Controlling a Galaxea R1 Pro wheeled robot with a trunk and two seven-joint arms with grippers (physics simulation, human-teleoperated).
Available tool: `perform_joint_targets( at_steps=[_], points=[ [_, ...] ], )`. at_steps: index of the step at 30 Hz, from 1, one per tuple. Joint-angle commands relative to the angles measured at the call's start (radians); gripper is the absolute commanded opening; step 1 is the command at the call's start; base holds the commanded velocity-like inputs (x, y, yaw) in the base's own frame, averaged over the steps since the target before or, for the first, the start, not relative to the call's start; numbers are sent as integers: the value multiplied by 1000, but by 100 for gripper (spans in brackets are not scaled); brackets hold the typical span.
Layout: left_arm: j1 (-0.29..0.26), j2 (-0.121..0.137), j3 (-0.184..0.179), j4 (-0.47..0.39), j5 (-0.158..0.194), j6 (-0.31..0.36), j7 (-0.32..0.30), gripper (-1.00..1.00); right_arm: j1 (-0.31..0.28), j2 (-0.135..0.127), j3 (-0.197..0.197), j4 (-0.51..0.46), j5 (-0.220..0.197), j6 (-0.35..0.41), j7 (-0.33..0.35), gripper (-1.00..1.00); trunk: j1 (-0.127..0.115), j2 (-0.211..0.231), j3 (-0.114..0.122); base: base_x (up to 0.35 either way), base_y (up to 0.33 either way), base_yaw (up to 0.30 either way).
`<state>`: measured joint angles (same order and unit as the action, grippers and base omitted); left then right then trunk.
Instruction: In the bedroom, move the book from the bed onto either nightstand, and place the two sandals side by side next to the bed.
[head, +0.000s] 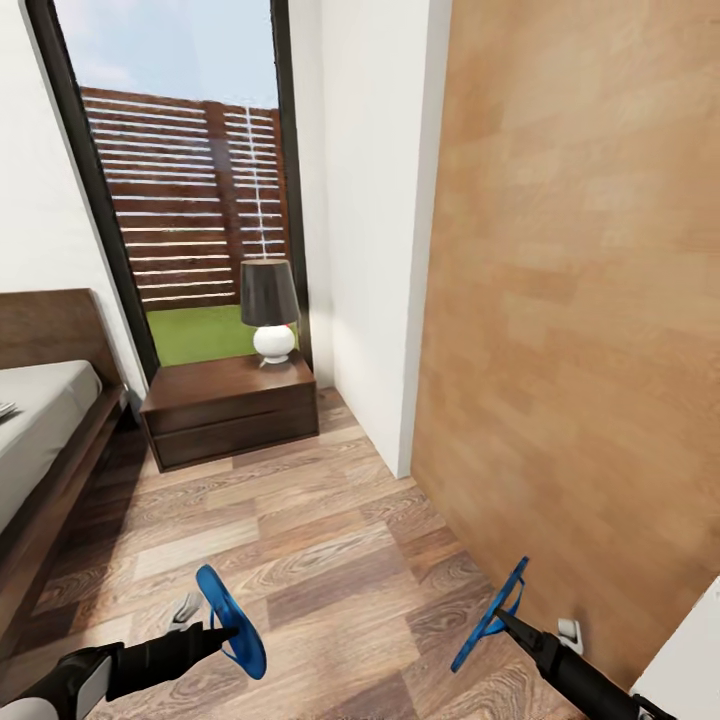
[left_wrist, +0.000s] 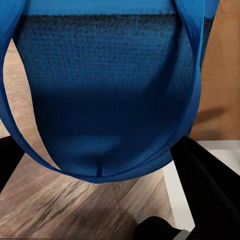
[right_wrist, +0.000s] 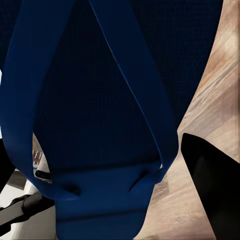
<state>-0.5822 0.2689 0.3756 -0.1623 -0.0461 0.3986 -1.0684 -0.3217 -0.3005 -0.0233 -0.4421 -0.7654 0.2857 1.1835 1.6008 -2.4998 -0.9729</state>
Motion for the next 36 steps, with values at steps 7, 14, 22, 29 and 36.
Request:
perform_joint_targets(
  at_steps=[7, 14, 22, 29, 36],
  points=[
    [0, 9, 6, 1, -5, 12, -4, -100, 0, 7, 0, 0, -6, 12, 1, -100, 0, 0, -1, -37, -31, 0],
    [-1, 12, 6, 1, -5, 13, -4, -100, 0, 7, 0, -1, -6, 12, 0, -100, 0, 0, -1, -3, -2, 0],
    [-1, 12, 6, 1, -5, 13, -3, -100, 0, 8, 1, 1, -6, 9, 0, -100, 0, 0, -1, 0, 0, 0],
    [0, 13, 6, 1, -5, 13, -2, -100, 0, 8, -1, 5, -6, 10, 3, -100, 0, 0, -1, 0, 0, 0],
    [-1, 13, 6, 1, -5, 13, -2, -100, 0, 8, 1, 5, -5, 9, 0, -100, 0, 0, -1, 0, 0, 89]
  ],
)
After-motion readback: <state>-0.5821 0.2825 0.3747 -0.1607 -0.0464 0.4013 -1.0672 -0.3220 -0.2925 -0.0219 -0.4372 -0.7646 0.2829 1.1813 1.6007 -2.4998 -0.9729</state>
